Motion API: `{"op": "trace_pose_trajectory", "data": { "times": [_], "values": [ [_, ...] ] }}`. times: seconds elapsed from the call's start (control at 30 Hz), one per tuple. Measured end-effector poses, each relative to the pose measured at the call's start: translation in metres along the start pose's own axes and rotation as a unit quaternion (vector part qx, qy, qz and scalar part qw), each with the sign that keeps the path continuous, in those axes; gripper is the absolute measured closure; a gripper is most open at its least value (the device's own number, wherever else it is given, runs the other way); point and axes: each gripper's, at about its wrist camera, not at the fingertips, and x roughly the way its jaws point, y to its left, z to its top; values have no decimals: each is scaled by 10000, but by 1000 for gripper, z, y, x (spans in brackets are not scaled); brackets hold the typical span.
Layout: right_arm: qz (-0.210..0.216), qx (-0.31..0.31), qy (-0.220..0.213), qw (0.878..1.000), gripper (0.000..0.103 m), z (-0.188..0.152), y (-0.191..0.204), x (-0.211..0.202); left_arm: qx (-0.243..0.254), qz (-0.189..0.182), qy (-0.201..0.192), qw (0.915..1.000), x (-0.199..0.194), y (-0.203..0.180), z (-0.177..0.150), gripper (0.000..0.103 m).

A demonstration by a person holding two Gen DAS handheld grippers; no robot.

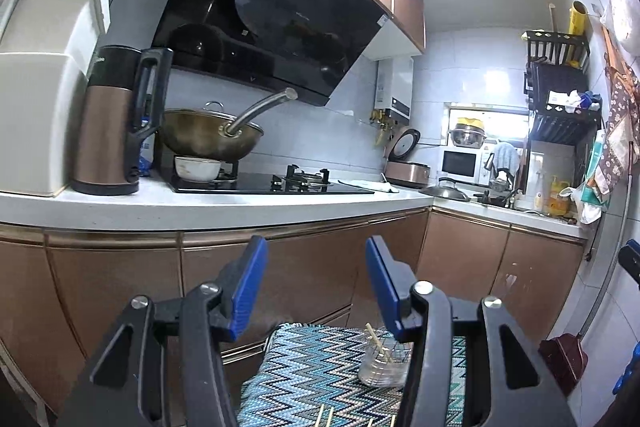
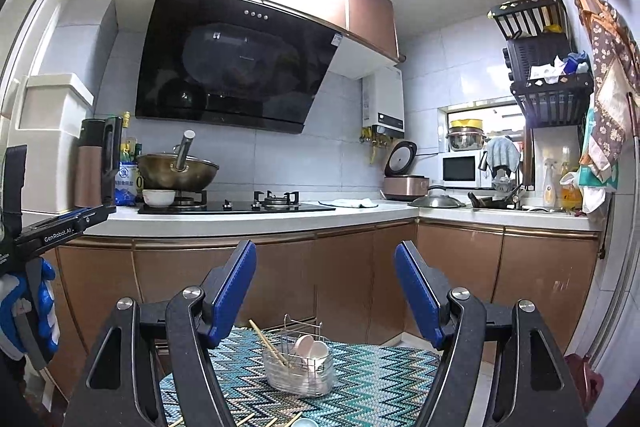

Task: Organize utensils
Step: 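Pull both tools back from the caddy, then grasp a chopstick with the left gripper while the right gripper grasps a white spoon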

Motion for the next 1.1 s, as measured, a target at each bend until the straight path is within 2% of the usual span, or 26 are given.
{"op": "trace_pose_trajectory", "data": {
  "times": [0.37,0.53,0.7,0.93,1.1],
  "values": [
    [-18,109,-179,9998,32,-2,-6,-36,74,-124,109,9998,-23,-3,-7,53],
    [-12,271,-125,9996,32,-9,-18,-37,320,-327,433,9980,-17,-15,-22,53],
    [22,453,86,9989,33,-24,-33,-27,513,-659,927,9922,1,-28,-43,53],
    [75,684,568,9960,34,-59,-49,2,692,-955,1719,9780,41,-48,-80,53],
    [209,870,1082,9901,39,-92,-62,29,744,-1214,2602,9550,79,-63,-121,54]
  ]
}}
